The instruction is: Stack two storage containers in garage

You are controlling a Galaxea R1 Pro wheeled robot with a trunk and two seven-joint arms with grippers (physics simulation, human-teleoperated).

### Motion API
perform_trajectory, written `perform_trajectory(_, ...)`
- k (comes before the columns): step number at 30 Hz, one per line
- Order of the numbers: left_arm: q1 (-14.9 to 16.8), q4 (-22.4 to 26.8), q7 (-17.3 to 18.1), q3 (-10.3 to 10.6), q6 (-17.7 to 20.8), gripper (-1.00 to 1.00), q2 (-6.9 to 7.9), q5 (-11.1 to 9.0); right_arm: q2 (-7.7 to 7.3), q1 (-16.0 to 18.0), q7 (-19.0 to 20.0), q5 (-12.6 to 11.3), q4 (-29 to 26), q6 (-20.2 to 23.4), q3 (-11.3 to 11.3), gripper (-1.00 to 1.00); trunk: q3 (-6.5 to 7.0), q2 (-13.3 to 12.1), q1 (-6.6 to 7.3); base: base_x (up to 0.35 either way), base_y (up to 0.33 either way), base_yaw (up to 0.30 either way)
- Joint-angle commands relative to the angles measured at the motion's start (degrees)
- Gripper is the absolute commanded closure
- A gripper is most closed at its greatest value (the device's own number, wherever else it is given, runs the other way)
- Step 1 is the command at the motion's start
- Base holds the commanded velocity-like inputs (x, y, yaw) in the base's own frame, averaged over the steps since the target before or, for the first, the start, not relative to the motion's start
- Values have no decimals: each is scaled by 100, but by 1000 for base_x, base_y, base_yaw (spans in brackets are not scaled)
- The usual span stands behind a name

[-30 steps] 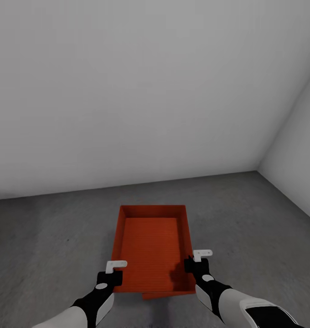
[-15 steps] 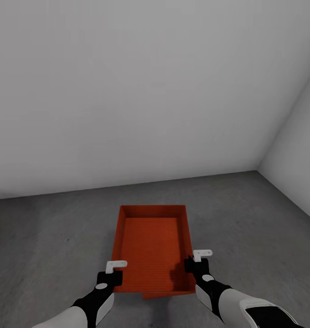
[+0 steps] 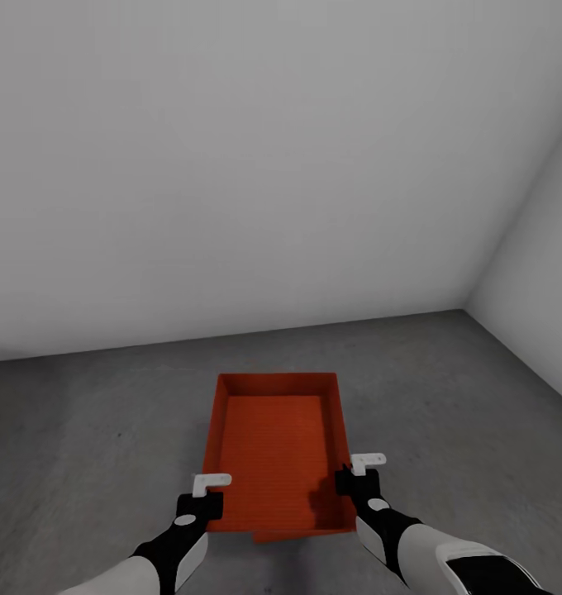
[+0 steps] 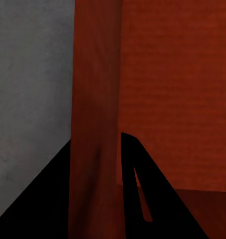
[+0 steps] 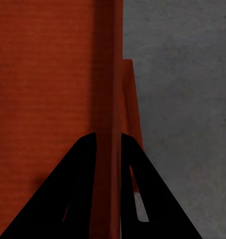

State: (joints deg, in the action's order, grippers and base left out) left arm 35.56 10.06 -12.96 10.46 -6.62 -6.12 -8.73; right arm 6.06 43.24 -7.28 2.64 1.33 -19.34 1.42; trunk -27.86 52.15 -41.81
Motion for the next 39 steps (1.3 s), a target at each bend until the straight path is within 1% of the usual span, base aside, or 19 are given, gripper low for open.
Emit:
perform_trajectory(1, 4, -30, -66, -246, -28, 100, 84, -107, 0, 9, -107, -53, -10, -52, -221, 100, -5, 5, -1, 0, -262, 0)
perform_trajectory(14, 4, -48, -66, -246, -32, 100, 91, -106, 0, 9, -107, -53, -10, -57, -221, 100, -5, 5, -1, 0, -260, 8)
perform_trajectory(19, 4, -48, -66, -246, -32, 100, 93, -104, 0, 9, -107, -53, -10, -53, -221, 100, -5, 5, -1, 0, -54, 216)
perform_trajectory(33, 4, -56, -66, -246, -32, 100, 85, -103, 0, 9, -107, -53, -10, -52, -221, 100, -5, 5, -1, 0, -1, 297)
perform_trajectory(39, 4, -56, -66, -246, -32, 100, 84, -103, -7, 9, -107, -53, -10, -56, -221, 100, -5, 5, -1, 0, -1, 98)
